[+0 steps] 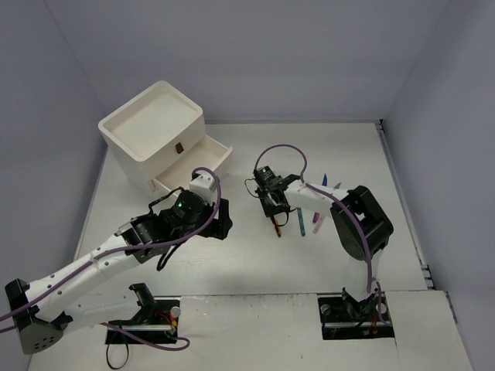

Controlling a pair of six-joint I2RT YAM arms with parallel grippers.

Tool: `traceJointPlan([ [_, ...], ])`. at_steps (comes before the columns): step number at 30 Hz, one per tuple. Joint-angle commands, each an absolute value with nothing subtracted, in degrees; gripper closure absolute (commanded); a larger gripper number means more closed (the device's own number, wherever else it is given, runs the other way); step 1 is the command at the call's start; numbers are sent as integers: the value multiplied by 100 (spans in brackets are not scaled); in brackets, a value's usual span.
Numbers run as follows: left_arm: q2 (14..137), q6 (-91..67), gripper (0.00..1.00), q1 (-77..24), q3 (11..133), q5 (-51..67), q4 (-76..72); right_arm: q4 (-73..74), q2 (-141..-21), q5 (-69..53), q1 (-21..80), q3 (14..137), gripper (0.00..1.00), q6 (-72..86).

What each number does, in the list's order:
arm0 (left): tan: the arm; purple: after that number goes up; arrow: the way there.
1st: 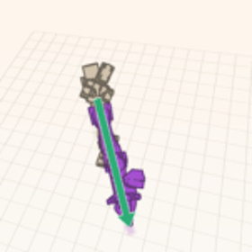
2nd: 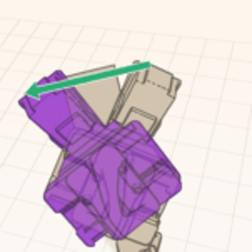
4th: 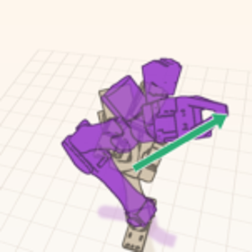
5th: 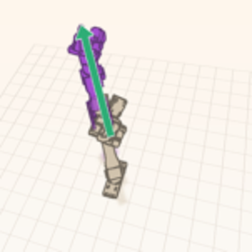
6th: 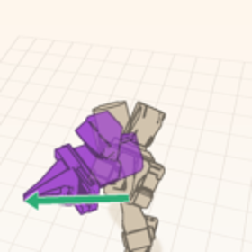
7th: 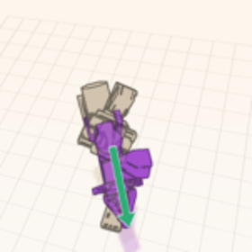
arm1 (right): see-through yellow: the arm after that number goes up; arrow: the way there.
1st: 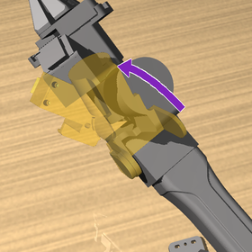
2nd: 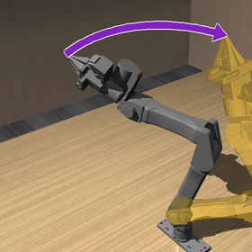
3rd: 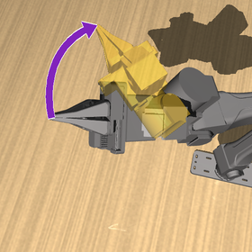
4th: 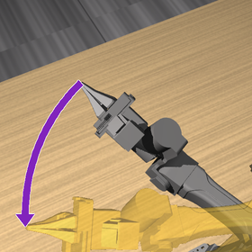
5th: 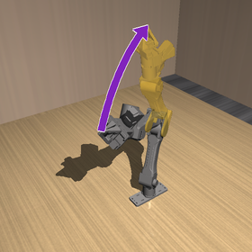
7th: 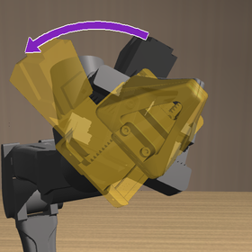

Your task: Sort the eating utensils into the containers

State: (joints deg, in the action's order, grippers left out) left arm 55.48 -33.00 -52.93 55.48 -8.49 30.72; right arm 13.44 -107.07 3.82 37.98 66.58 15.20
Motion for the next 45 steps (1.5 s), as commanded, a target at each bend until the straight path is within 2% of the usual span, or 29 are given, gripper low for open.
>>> traceJointPlan([
  [1, 5468, -3204, 30, -5321, 5732, -923, 2927, 2057, -11185, 233, 3821, 6568, 100, 1324],
  [14, 5631, -3429, 30, -5326, 5625, -658, 2646, 1934, -10620, 110, 3550, 6892, 100, 2190],
  [29, 5984, -3569, 30, -5396, 5528, -461, 1976, 994, -8785, -522, 3498, 6475, 100, 3328],
  [38, 4733, -3069, 30, -5388, 6152, -2180, 3484, -312, -8312, -1104, 3641, 6731, 100, 4462],
  [45, 4253, -2892, 30, -5378, 6693, -3227, 4607, -961, -9004, -244, 4299, 7774, 100, 5357],
])
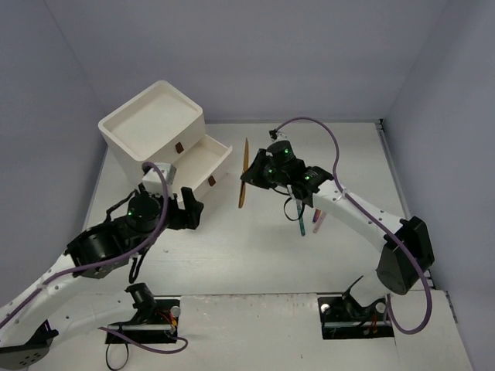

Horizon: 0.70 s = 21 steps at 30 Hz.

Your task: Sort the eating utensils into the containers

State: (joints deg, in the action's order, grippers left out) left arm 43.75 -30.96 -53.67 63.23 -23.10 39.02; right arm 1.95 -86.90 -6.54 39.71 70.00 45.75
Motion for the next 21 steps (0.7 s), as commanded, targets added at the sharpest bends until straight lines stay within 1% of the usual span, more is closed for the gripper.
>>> traceJointPlan([
  [1, 4224, -2899, 30, -5371, 6777, -3442, 4811, -1049, -9113, -190, 4344, 7892, 100, 5476],
  [7, 3861, -2766, 30, -5373, 6691, -3999, 5154, -1404, -10085, 240, 4589, 8779, 100, 6219],
  [13, 3643, -2593, 30, -5361, 6477, -4016, 5146, -1639, -11041, 290, 4737, 9440, 100, 6631],
  [15, 3624, -2593, 30, -5361, 6438, -3972, 5143, -1644, -11319, 305, 4789, 9783, 99, 6614],
  [17, 3621, -2617, 30, -5361, 6392, -3931, 5142, -1644, -11528, 341, 4840, 9967, 92, 6626],
  [21, 3612, -2688, 30, -5361, 6285, -3811, 5135, -1644, -11726, 267, 4858, 10235, 63, 6591],
])
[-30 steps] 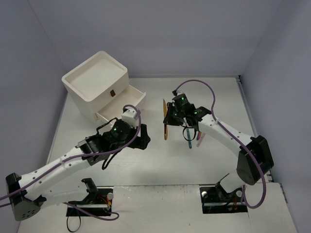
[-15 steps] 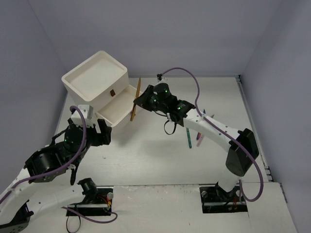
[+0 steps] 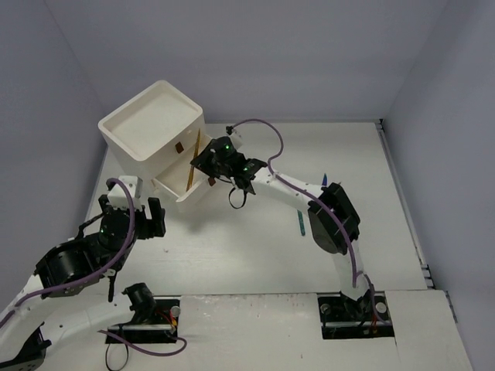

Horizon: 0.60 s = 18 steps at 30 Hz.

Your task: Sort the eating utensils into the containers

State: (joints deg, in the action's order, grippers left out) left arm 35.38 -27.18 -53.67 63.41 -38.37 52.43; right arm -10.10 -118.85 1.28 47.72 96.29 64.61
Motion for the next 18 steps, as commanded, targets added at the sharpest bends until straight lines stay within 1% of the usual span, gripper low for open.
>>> traceJointPlan([
  [1, 3621, -2706, 30, -5361, 6255, -3789, 5133, -1639, -11738, 234, 4860, 10273, 57, 6550],
  [4, 3631, -2770, 30, -5361, 6163, -3735, 5133, -1621, -11602, 252, 4868, 10244, 49, 6303],
  [8, 3647, -2771, 30, -5361, 6098, -3733, 5124, -1449, -11118, 329, 4828, 9903, 47, 5634],
  [11, 3654, -2700, 30, -5361, 6091, -3791, 5104, -924, -10570, 485, 4781, 9660, 45, 4852],
  [15, 3729, -2547, 30, -5358, 6048, -3891, 5027, 101, -9849, 1153, 4703, 9159, 41, 3890],
  [18, 3793, -2348, 30, -5353, 5943, -3841, 4801, 782, -9189, 1835, 4492, 8484, 40, 3229],
])
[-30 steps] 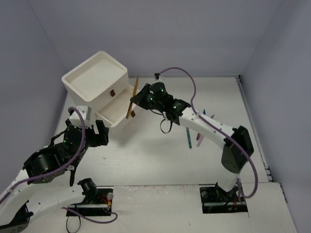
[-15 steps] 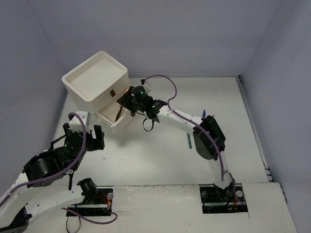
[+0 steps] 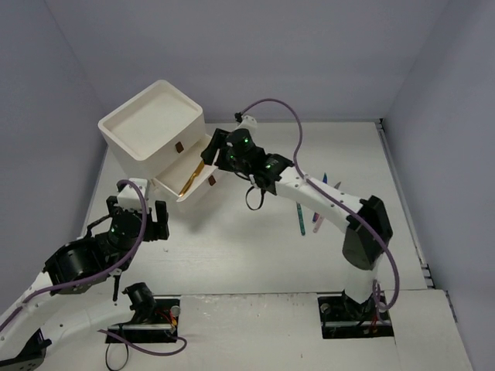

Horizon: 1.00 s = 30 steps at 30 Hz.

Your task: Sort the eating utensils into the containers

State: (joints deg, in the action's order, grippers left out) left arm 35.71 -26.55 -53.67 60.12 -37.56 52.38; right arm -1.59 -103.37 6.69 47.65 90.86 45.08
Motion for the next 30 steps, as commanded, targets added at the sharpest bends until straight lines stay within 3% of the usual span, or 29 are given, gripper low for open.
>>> traceJointPlan([
  [1, 3814, -2313, 30, -5353, 5882, -3773, 4671, 1029, -9091, 1913, 4423, 8345, 39, 3064],
  [7, 3820, -2015, 30, -5324, 5470, -3492, 3917, 1691, -8200, 1632, 3261, 6812, 37, 2502],
  [12, 3741, -2030, 30, -5246, 5184, -3254, 3580, 1972, -8409, 1077, 2713, 6206, 37, 1976],
  [30, 3505, -2811, 30, -5203, 4789, -2788, 3670, 1598, -9674, 646, 2596, 5829, 60, 1831],
])
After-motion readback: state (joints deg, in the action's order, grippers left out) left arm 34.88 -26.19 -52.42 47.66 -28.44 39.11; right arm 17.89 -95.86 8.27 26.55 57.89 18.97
